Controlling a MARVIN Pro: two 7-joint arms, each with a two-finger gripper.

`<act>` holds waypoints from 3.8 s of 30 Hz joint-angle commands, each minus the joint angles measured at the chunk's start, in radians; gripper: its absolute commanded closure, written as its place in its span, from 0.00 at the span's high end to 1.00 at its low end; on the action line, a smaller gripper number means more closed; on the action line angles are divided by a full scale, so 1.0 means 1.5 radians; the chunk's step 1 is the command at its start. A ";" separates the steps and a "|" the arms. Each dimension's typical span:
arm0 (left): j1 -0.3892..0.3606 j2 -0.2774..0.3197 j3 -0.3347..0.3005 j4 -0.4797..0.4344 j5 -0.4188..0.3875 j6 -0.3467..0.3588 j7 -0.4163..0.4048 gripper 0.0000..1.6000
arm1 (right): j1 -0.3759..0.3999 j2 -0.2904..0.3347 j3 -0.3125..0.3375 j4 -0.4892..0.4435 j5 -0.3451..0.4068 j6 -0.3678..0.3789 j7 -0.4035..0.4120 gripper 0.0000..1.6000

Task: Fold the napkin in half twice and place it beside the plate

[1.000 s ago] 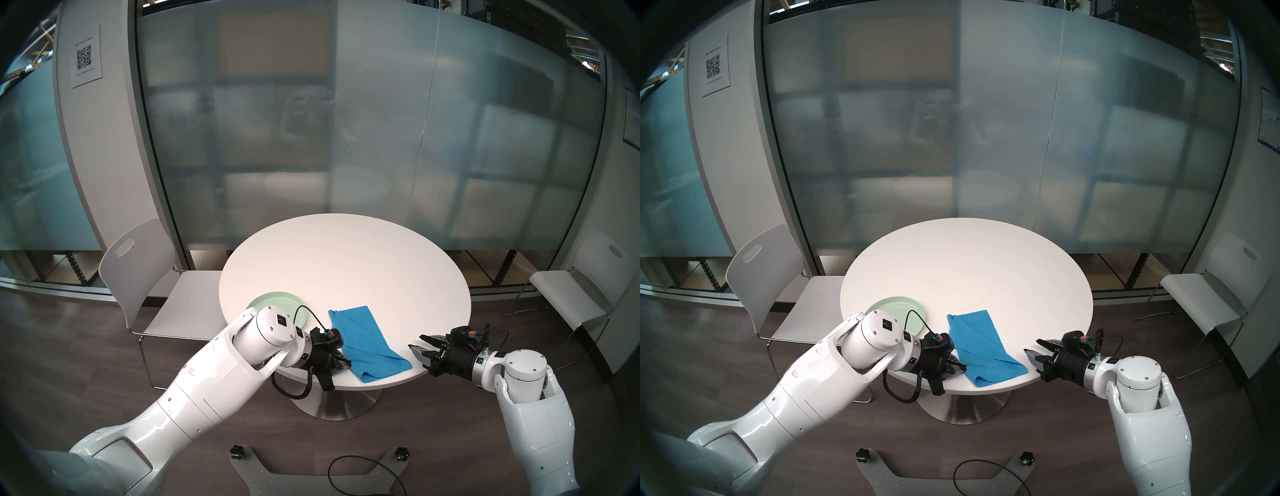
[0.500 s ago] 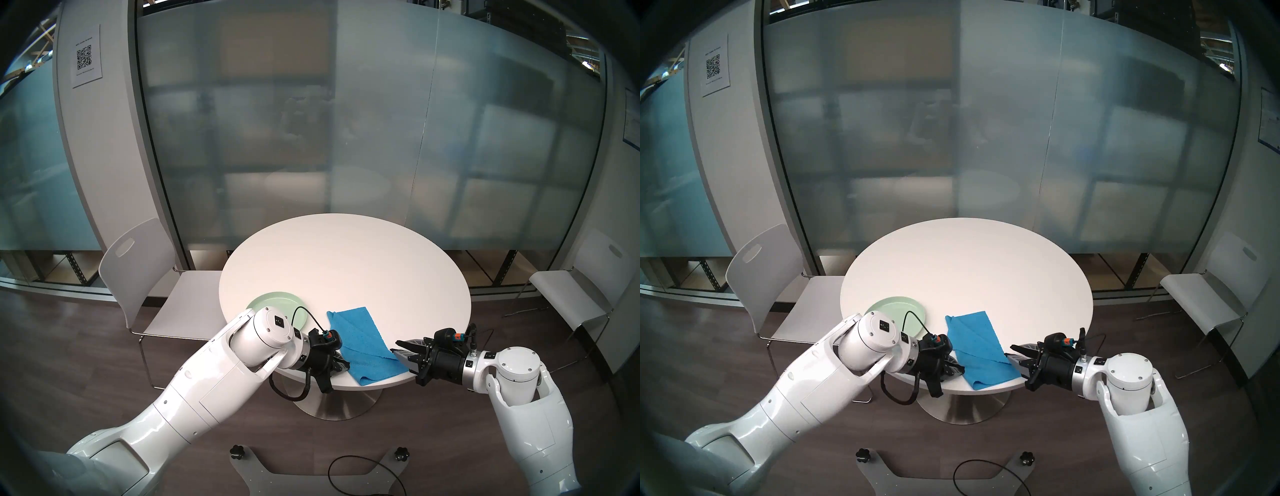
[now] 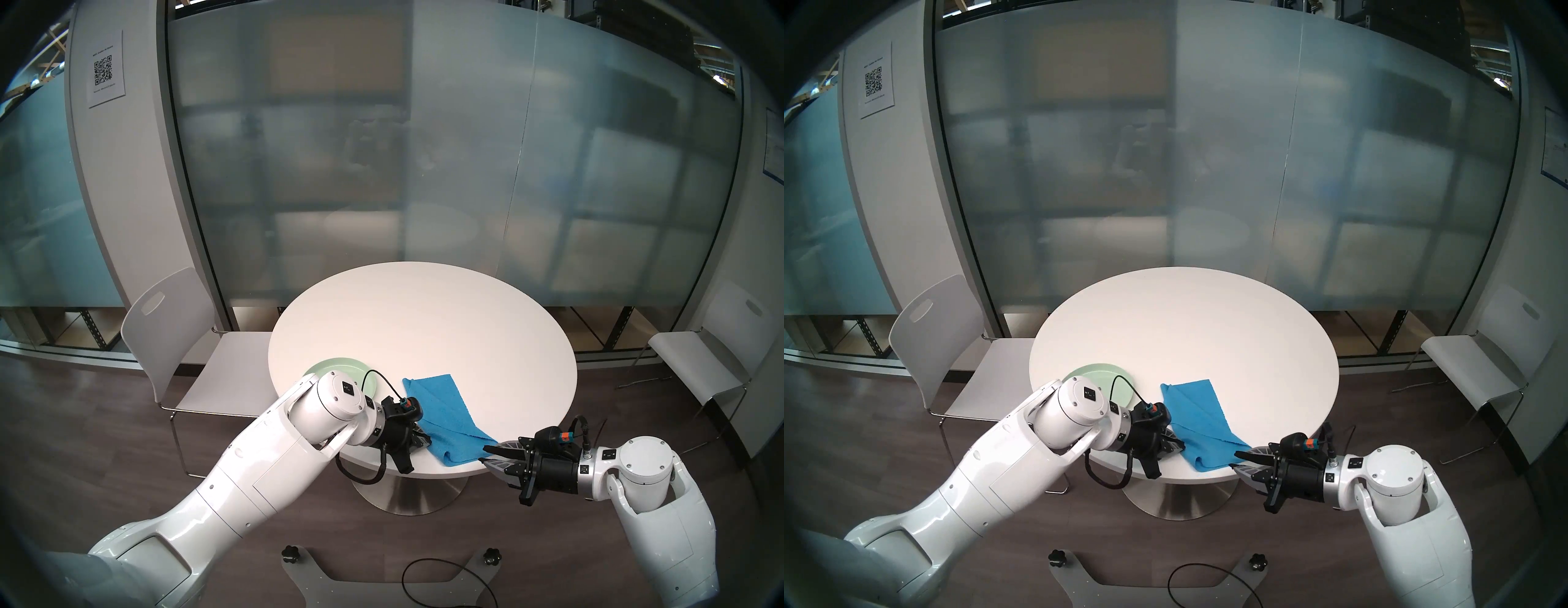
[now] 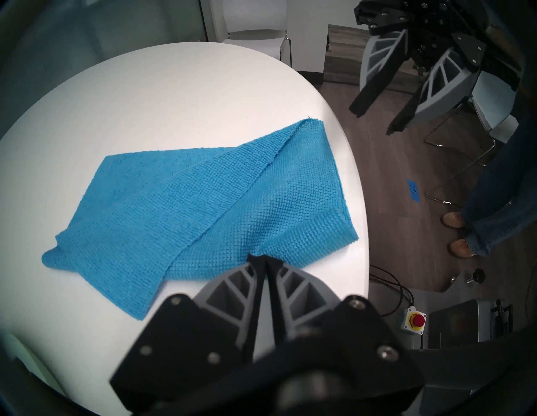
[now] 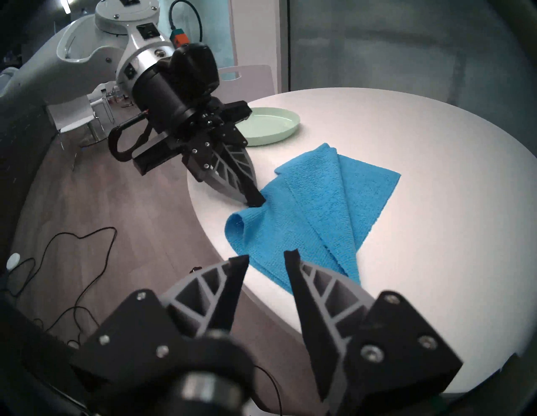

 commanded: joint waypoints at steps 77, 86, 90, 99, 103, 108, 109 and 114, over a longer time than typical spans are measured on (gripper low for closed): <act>-0.002 -0.002 -0.006 -0.017 -0.010 0.000 -0.001 0.33 | 0.141 0.005 -0.096 0.135 -0.068 -0.035 0.022 0.68; -0.002 0.001 -0.007 -0.021 -0.012 0.002 0.000 0.33 | 0.131 0.013 -0.100 0.126 -0.085 -0.038 0.022 0.48; -0.001 0.003 -0.007 -0.025 -0.012 0.003 -0.001 0.34 | 0.127 0.014 -0.099 0.123 -0.089 -0.039 0.021 0.46; 0.005 0.007 -0.008 -0.034 -0.012 0.005 0.001 0.36 | 0.116 0.014 -0.091 0.114 -0.094 -0.040 0.017 0.33; 0.008 0.008 -0.012 -0.039 -0.013 0.009 0.005 0.36 | 0.112 0.014 -0.088 0.109 -0.094 -0.039 0.016 0.30; 0.009 0.005 -0.024 -0.042 -0.019 0.014 0.012 0.37 | 0.107 0.014 -0.083 0.101 -0.093 -0.036 0.017 0.12; 0.007 0.005 -0.026 -0.042 -0.021 0.015 0.012 0.38 | 0.107 0.014 -0.082 0.100 -0.093 -0.036 0.017 0.11; 0.010 0.000 -0.048 -0.043 -0.033 0.024 0.026 0.41 | 0.103 0.013 -0.076 0.093 -0.086 -0.033 0.022 0.00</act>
